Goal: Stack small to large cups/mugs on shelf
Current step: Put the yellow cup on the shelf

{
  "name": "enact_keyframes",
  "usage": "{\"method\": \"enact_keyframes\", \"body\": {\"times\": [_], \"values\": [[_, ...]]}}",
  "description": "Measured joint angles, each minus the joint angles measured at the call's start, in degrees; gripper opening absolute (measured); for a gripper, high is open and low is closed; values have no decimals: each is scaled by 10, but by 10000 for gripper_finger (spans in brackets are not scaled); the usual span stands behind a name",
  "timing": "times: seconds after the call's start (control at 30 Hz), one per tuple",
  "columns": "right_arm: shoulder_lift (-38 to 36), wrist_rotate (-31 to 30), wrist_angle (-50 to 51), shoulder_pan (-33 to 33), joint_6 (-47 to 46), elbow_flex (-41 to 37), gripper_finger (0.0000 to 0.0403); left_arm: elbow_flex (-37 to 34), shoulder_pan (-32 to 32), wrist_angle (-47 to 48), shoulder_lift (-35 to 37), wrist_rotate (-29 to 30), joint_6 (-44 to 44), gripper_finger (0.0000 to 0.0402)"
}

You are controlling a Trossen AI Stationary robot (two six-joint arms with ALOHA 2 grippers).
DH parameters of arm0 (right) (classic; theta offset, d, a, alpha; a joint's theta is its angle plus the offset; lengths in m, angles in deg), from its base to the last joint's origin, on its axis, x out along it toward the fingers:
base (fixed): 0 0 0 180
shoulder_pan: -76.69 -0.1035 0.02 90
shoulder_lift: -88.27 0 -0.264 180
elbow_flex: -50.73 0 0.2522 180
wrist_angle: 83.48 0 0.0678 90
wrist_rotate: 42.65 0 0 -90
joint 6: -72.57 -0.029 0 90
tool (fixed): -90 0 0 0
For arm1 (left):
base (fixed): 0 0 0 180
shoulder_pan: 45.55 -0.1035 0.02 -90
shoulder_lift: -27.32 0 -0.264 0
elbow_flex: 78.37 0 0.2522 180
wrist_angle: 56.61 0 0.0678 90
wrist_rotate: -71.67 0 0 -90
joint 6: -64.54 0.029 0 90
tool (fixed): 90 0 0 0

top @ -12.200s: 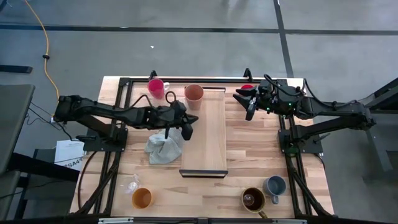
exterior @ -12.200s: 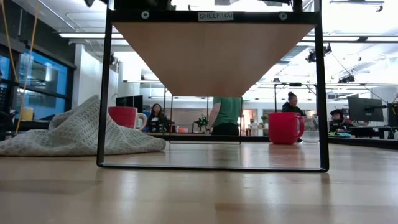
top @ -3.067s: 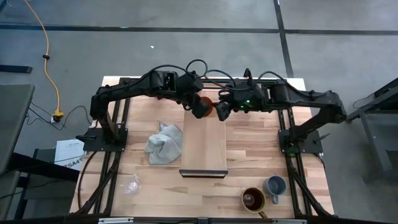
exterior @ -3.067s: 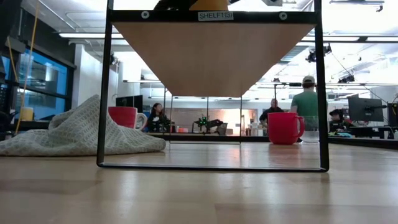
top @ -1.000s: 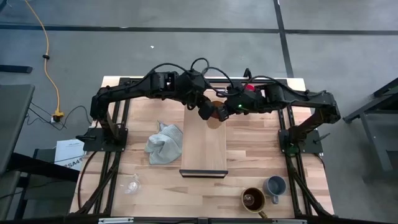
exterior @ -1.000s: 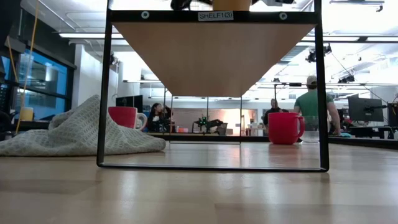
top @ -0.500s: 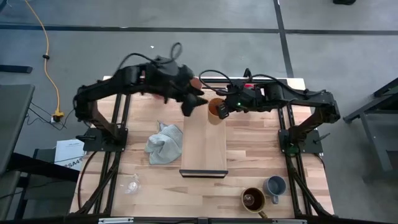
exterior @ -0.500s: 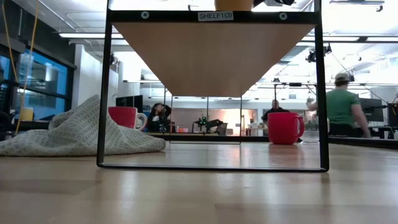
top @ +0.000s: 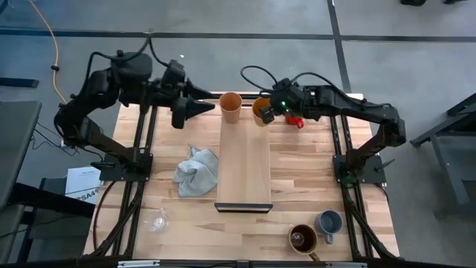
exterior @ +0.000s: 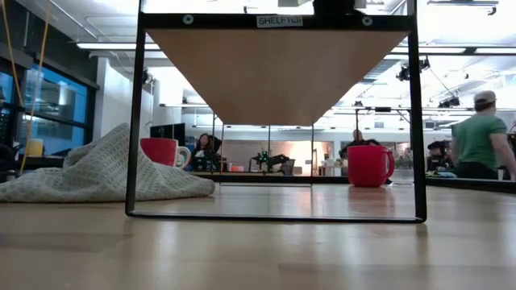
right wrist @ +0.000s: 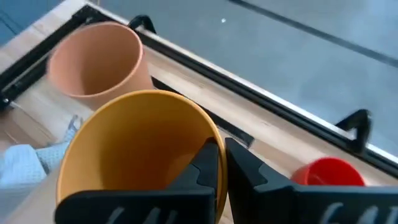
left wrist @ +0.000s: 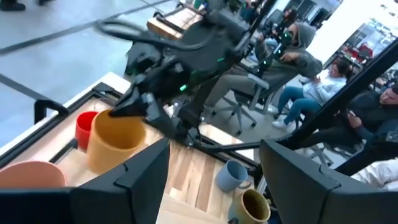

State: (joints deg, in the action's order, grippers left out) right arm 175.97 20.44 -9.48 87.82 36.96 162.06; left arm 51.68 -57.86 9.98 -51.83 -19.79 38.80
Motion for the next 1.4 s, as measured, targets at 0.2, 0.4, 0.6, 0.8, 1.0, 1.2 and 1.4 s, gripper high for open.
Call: {"method": "enact_keyframes", "body": {"times": [0.2,0.4,0.6,0.8,1.0,1.2,1.4], "values": [[0,63,-88,45,22,-64,0,-1,0,-1,-1,15,0,239],[-2,74,-116,66,31,-68,0,-1,0,-1,-2,15,0,239],[-2,90,-113,84,8,-89,0,-1,0,-4,-2,15,0,239],[-3,98,-139,82,-13,-111,0,-1,0,-4,-2,15,0,239],[-3,99,-143,82,-6,-112,0,-1,0,-4,-2,15,0,239],[-3,99,-146,82,-16,-112,7,-1,0,-4,-2,15,0,239],[-2,97,-147,82,-19,-113,44,-1,0,-4,-2,15,0,239]]}}
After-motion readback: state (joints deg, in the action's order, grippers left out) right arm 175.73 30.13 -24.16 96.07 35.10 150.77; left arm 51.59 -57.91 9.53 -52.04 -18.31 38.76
